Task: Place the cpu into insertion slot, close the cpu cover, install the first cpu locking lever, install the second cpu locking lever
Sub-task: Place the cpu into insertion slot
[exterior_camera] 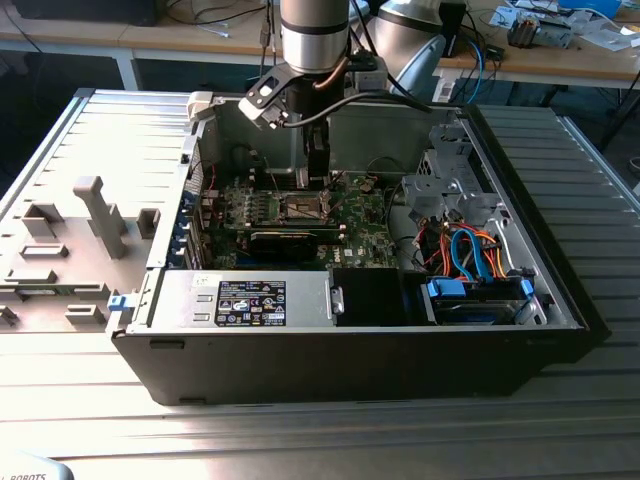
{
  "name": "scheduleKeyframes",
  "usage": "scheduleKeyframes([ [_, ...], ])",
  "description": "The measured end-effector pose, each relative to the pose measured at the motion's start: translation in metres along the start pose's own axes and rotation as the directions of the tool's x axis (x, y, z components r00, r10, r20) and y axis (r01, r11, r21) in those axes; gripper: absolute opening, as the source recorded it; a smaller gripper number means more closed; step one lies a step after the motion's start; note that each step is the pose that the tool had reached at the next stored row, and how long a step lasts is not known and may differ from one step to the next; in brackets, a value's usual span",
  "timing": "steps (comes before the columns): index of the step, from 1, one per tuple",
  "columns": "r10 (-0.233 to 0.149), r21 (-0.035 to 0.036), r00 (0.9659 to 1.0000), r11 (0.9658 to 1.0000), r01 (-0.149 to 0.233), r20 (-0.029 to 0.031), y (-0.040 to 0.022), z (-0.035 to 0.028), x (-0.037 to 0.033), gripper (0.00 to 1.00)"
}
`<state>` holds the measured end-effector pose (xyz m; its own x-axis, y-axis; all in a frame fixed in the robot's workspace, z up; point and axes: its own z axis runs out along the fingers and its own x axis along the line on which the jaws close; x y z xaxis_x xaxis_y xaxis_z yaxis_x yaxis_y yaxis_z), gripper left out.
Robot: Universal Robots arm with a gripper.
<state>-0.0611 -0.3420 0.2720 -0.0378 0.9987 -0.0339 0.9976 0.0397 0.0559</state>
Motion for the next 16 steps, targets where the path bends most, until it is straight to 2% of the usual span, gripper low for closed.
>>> scheduleKeyframes([
  [16,0.0,0.0,1.0,1.0,0.0,0.0001,-0.0001,0.0027,0.0013,0.54],
])
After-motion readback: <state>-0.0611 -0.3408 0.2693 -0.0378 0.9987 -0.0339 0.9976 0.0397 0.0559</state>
